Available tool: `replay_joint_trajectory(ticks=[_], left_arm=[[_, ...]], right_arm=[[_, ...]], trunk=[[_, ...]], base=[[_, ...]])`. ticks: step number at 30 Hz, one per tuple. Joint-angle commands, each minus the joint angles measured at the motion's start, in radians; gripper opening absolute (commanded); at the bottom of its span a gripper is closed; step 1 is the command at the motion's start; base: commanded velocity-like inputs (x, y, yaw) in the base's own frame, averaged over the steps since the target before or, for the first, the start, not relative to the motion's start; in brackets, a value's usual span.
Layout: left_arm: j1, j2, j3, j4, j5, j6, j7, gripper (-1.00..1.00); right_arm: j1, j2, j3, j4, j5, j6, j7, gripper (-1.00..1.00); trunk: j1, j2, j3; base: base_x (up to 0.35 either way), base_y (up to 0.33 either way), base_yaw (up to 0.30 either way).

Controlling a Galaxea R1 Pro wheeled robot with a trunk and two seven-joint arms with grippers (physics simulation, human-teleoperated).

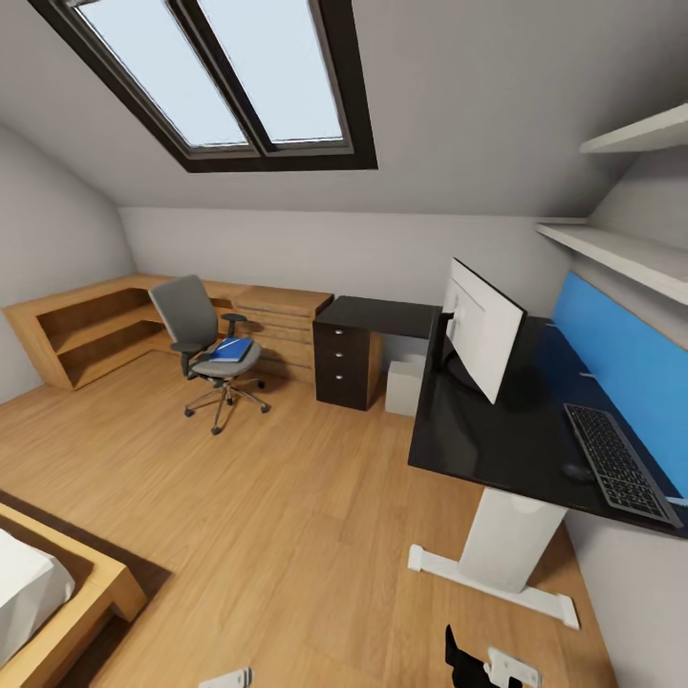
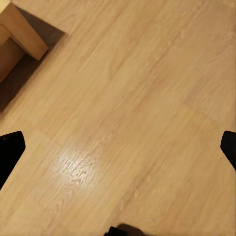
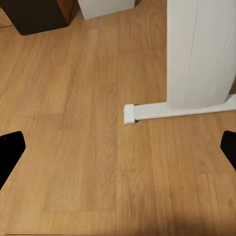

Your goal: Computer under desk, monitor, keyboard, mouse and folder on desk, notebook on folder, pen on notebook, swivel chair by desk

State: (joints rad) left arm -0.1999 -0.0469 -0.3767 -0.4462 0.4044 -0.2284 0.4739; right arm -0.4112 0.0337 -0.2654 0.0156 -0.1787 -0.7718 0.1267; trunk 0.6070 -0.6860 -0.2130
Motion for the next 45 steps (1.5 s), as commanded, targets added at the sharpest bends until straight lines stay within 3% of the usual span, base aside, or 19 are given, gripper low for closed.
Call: replay_joint_trajectory(ticks=[1,6,10,11,15,16,17,18,19,20,22,25,26,30,34,36,38,45], left_arm=[[-0.001,0.001,-0.008,0.001,0.011,-0.008,0.006,1.00],[-0.001,0.002,-0.007,-0.026,0.011,-0.012,0.006,1.00],[-0.001,0.006,-0.003,-0.146,0.012,0.023,0.007,1.00],[-0.001,0.006,-0.003,-0.178,0.012,0.046,0.007,1.00],[-0.001,0.005,-0.001,-0.366,0.011,0.242,0.011,1.00],[-0.001,0.004,0.000,-0.447,0.011,0.335,0.014,1.00],[-0.001,0.004,0.000,-0.487,0.011,0.380,0.015,1.00],[-0.001,0.003,0.000,-0.597,0.011,0.490,0.017,1.00],[-0.001,0.002,0.001,-0.629,0.011,0.515,0.017,1.00],[-0.001,0.002,0.001,-0.659,0.011,0.535,0.018,1.00],[-0.001,-0.002,0.001,-0.751,0.011,0.585,0.016,1.00],[-0.001,-0.002,0.001,-0.788,0.010,0.602,0.015,1.00],[-0.001,-0.001,0.002,-0.800,0.011,0.609,0.018,1.00],[-0.001,0.001,0.025,-0.806,0.011,0.616,0.026,1.00],[-0.001,0.002,0.074,-0.804,0.008,0.618,0.028,1.00],[-0.001,0.002,0.095,-0.805,0.006,0.617,0.029,1.00],[-0.001,0.001,0.106,-0.805,0.005,0.616,0.028,1.00],[-0.001,0.001,0.108,-0.804,0.008,0.619,0.029,1.00]], right_arm=[[-0.001,0.000,-0.003,0.002,-0.010,-0.004,0.011,1.00],[-0.001,0.003,-0.002,-0.005,-0.007,-0.005,0.012,1.00],[-0.001,0.003,-0.001,-0.050,-0.007,-0.005,0.008,1.00],[-0.002,0.004,-0.002,-0.069,-0.007,-0.003,0.006,1.00],[-0.002,0.009,-0.004,-0.231,-0.007,0.034,-0.015,1.00],[-0.002,0.013,-0.004,-0.319,-0.007,0.080,-0.044,1.00],[-0.002,0.016,-0.004,-0.366,-0.006,0.113,-0.065,1.00],[-0.003,0.022,-0.002,-0.521,-0.005,0.251,-0.141,1.00],[-0.003,0.023,-0.001,-0.573,-0.005,0.307,-0.167,1.00],[-0.003,0.024,0.000,-0.625,-0.005,0.366,-0.192,1.00],[-0.003,0.025,0.001,-0.817,-0.007,0.621,-0.282,1.00],[-0.004,0.024,0.001,-0.936,-0.007,0.814,-0.342,1.00],[-0.007,0.023,0.001,-0.994,-0.006,0.929,-0.383,1.00],[-0.030,0.020,0.001,-1.067,-0.008,1.128,-0.481,1.00],[-0.050,0.020,0.006,-1.084,-0.007,1.202,-0.530,1.00],[-0.056,0.022,0.034,-1.086,0.000,1.223,-0.546,1.00],[-0.056,0.021,0.074,-1.088,0.014,1.233,-0.554,1.00],[-0.055,0.019,0.084,-1.092,0.019,1.234,-0.561,1.00]], trunk=[[-0.004,0.006,0.002],[-0.023,0.041,0.017],[-0.038,0.069,0.030],[-0.042,0.076,0.033],[-0.057,0.104,0.046],[-0.061,0.111,0.049],[-0.065,0.118,0.052],[-0.069,0.125,0.055],[-0.073,0.132,0.058],[-0.077,0.139,0.061],[-0.084,0.153,0.068],[-0.096,0.174,0.077],[-0.100,0.181,0.080],[-0.111,0.202,0.089],[-0.111,0.202,0.089],[-0.111,0.202,0.089],[-0.111,0.202,0.089],[-0.111,0.202,0.089]], base=[[0.000,-0.004,0.000],[0.000,-0.001,0.000],[0.000,0.000,0.000],[0.000,0.000,0.000],[0.000,0.000,0.000],[0.000,0.000,0.000],[0.000,0.000,0.000],[0.000,0.000,0.000],[0.000,0.000,0.000],[0.000,0.000,0.000],[0.000,0.000,0.000],[0.000,0.000,0.000],[0.000,0.000,0.000],[0.000,0.000,0.000],[0.000,0.000,0.000],[0.000,0.000,0.000],[0.016,0.000,0.000],[0.201,0.000,0.000]])
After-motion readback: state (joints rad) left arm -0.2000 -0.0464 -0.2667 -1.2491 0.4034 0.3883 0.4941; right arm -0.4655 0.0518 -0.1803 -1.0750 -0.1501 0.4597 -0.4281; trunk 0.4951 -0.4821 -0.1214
